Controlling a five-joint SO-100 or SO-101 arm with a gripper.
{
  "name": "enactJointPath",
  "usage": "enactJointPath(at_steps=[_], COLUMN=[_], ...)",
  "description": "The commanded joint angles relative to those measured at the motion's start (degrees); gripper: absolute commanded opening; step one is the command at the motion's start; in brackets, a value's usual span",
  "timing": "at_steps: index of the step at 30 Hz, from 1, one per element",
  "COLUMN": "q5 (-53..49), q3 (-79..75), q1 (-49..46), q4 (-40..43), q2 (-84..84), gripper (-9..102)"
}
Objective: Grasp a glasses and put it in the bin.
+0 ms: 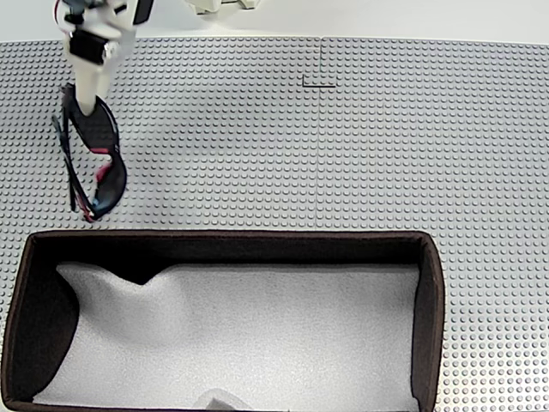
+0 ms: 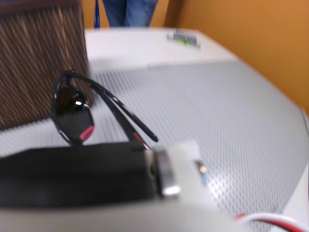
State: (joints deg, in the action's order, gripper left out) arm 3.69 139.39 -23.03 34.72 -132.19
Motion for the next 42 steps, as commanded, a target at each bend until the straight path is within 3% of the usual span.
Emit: enactJointPath(at_steps=[1, 10, 23, 32, 37, 40, 42], q5=[-2.0, -5.0, 0.8, 2.3, 2.5, 3.1, 3.4], q3=[-2.5, -11.3, -68.7, -128.8, -132.4, -136.1, -140.6], q1=[0.9, 7.4, 17.8, 20.7, 21.3, 20.5, 19.7], q4=[0.3, -1.5, 10.9, 31.9, 31.8, 33.1, 35.3], q2=[-8.5, -10.4, 42.4, 88.5, 93.3, 95.4, 96.9], gripper=[-1, -1, -1, -1, 1, 12, 7])
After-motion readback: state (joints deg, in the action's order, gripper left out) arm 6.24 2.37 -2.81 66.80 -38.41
